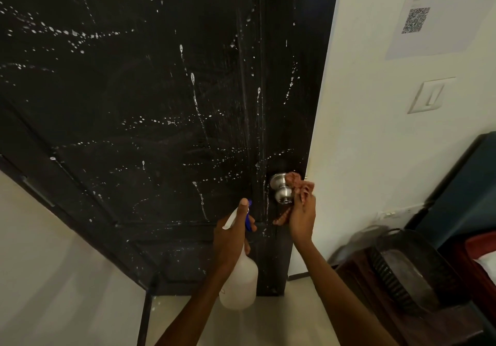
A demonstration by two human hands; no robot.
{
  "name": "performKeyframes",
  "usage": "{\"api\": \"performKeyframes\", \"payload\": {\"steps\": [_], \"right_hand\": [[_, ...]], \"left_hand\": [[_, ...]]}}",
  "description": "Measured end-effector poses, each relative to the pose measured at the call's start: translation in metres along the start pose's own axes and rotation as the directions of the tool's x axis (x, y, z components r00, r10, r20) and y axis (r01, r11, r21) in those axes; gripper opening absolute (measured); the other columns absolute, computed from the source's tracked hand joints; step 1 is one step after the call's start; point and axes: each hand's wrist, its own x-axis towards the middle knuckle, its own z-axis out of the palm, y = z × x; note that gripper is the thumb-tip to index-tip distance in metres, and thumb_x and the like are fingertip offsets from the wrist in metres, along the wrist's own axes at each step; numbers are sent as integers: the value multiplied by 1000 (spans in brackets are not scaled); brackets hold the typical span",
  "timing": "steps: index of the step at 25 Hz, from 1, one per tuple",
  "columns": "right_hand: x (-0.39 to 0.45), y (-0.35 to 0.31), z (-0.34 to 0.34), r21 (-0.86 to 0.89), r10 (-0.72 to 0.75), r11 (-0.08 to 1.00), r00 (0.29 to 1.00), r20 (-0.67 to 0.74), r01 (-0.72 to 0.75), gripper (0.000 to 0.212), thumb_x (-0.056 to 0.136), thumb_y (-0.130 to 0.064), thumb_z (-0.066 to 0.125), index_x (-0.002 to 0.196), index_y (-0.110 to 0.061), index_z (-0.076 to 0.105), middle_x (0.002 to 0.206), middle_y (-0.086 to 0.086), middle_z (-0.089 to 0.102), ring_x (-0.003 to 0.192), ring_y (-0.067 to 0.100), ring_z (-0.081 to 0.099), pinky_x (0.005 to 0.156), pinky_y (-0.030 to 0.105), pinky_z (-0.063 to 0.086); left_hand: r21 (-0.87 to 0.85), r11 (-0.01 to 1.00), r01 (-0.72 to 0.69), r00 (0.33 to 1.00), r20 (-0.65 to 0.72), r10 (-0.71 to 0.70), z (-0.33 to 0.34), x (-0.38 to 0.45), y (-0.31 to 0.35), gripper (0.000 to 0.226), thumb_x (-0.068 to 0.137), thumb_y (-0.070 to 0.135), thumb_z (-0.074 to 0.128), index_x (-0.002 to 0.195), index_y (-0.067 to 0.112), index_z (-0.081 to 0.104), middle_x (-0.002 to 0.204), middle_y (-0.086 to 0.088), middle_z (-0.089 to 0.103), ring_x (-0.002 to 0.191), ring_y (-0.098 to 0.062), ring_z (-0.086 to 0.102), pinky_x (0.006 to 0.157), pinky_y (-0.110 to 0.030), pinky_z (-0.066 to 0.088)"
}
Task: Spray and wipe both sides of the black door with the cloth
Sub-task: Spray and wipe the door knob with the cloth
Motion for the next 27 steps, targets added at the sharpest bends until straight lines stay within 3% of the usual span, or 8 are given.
{"api": "performKeyframes", "payload": {"steps": [3,6,9,11,17,19,24,27], "right_hand": [[-14,-5,11,419,313,855,948,55,-306,23,109,-35,44,120,-23,60,120,5,68,111,24,65,85,33,52],[-19,-17,17,512,278,836,956,-89,-196,26,108,-36,46,125,-22,59,118,1,69,109,18,65,98,41,53],[-11,-21,11,279,70,960,971,-231,-3,28,108,-32,48,131,-19,56,123,2,64,113,15,62,105,39,50],[-5,-13,9,39,-113,992,981,-158,120,36,109,-25,47,143,-14,50,138,4,55,124,16,57,110,37,47],[4,9,7,-303,-448,834,886,119,462,54,102,-36,46,152,-17,40,156,5,42,142,21,43,119,37,38],[10,5,8,-441,-542,709,825,158,551,50,101,-36,47,148,-18,44,151,11,48,138,31,46,115,44,41],[21,-7,28,-698,-571,40,590,571,715,49,82,-36,76,127,-16,69,135,7,63,133,36,49,113,55,35],[32,-9,17,-658,-549,-70,522,653,750,51,90,-41,61,135,-17,65,140,7,61,136,36,46,115,54,34]], "left_hand": [[-24,1000,5,1000,12,-5,-1,0,0,66,81,65,45,86,3,65,72,-8,66,41,-9,50,37,-20,40],[-31,1000,2,1000,-5,-2,-3,2,-1,69,81,67,43,89,1,66,73,-8,67,42,-11,48,38,-22,39],[-45,999,17,1000,-10,-18,-6,7,0,66,84,65,44,87,3,67,76,-10,68,43,-13,49,39,-23,40],[-39,999,21,1000,-22,-22,-6,9,2,60,89,61,45,85,5,67,75,-9,68,45,-12,51,39,-22,41],[-12,1000,17,1000,-8,-17,-2,11,6,63,93,58,43,94,0,68,81,-12,69,58,-17,56,40,-14,44],[-34,999,16,1000,4,-16,-3,10,5,70,86,64,43,93,0,67,80,-13,69,55,-16,54,40,-19,44],[-47,998,33,999,-10,-34,-6,8,5,72,78,71,44,93,5,68,79,-12,69,49,-16,53,42,-24,42],[-41,999,4,1000,-16,-5,-9,9,5,71,79,70,44,93,5,68,82,-15,70,48,-14,53,41,-24,42]]}}
